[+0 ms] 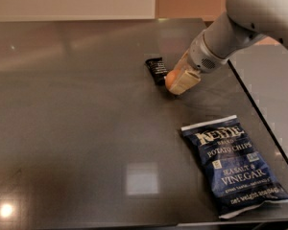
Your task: Move orange near rxbar chocolate
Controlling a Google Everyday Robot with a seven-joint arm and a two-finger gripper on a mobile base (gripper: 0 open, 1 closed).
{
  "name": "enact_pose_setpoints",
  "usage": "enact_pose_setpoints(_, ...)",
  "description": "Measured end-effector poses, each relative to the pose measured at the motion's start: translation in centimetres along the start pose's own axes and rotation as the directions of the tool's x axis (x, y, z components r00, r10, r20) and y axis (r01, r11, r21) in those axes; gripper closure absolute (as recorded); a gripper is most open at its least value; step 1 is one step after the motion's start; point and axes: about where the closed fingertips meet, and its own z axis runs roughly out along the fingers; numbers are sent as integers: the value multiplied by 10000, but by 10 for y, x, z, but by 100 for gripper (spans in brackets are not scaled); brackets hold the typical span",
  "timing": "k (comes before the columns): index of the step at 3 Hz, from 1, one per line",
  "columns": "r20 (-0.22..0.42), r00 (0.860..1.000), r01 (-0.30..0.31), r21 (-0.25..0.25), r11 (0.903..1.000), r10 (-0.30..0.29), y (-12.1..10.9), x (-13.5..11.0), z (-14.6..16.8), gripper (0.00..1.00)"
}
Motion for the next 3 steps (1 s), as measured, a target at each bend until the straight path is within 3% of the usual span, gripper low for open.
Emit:
enact_pose_setpoints(1,-160,9995,-288,84,9996,289,-9,11,8,59)
enact_pose_setpoints(3,-170,9995,-270,24,9996,270,-8,10,11,12)
